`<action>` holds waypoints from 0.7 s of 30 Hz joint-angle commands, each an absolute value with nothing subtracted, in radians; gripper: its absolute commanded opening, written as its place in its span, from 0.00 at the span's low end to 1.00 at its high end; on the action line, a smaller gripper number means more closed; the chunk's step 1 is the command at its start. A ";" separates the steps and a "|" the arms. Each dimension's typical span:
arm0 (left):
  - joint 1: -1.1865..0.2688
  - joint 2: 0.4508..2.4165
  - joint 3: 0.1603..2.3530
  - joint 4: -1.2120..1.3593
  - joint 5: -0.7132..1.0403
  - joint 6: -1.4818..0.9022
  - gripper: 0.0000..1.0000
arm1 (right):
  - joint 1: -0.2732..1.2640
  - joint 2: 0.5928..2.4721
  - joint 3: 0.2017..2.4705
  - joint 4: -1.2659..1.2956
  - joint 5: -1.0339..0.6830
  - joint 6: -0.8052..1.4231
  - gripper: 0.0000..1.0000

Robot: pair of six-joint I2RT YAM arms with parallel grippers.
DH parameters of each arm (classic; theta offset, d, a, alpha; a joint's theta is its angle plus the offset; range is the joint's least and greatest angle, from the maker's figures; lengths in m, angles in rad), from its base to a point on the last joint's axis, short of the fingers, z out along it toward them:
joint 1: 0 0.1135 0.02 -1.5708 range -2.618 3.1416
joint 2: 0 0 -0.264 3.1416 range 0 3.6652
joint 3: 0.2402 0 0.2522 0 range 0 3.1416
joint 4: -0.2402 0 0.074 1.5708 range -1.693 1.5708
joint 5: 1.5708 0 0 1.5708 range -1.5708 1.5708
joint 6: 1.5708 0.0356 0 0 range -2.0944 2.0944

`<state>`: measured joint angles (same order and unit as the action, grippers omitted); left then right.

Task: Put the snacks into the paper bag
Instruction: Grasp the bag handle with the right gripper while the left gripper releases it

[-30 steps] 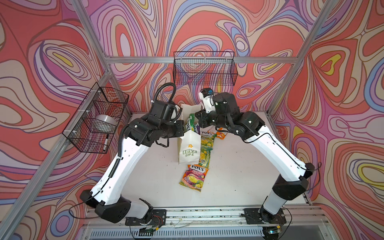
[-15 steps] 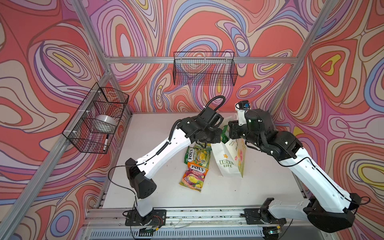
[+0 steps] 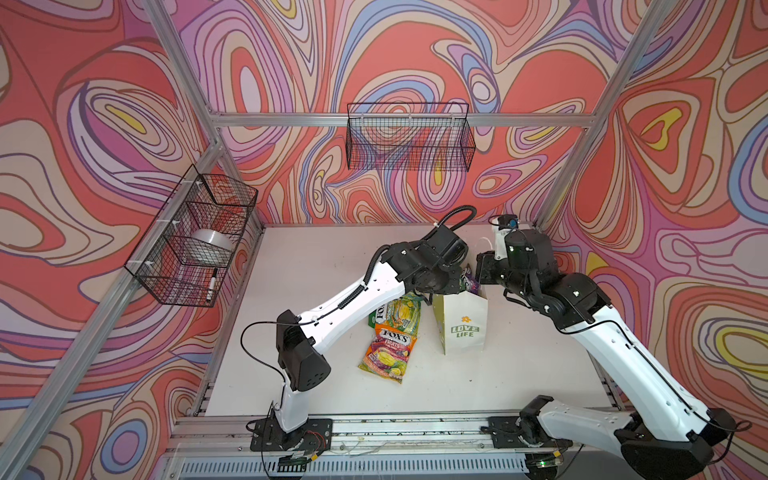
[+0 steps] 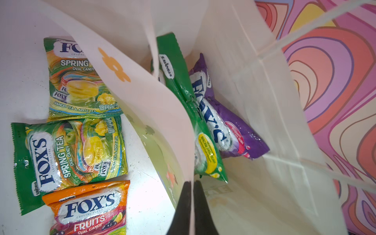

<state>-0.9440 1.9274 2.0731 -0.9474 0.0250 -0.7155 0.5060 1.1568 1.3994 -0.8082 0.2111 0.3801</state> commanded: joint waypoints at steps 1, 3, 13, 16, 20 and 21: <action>-0.948 1.882 2.036 -0.883 0.007 -0.750 0.00 | 0.469 1.123 1.370 -0.734 0.138 0.420 0.00; -0.948 1.869 2.012 -0.873 -0.004 -0.749 0.00 | 0.437 1.106 1.342 -0.735 0.101 0.432 0.00; -0.948 1.888 2.003 -0.874 -0.013 -0.733 0.00 | 0.256 1.074 1.266 -0.733 -0.150 0.485 0.00; -0.948 1.884 1.994 -0.877 -0.024 -0.737 0.00 | 0.190 1.065 1.224 -0.718 -0.217 0.499 0.00; -0.948 1.862 1.968 -0.873 -0.046 -0.749 0.00 | 0.128 1.056 1.178 -0.699 -0.281 0.517 0.00; -0.948 1.854 1.961 -0.866 -0.045 -0.749 0.00 | 0.119 1.053 1.173 -0.698 -0.289 0.518 0.00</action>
<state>-0.9470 1.8977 1.9854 -0.8764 -0.0055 -0.7300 0.1406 1.0653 1.1988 -0.7128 -0.2131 0.4992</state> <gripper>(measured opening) 0.048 0.047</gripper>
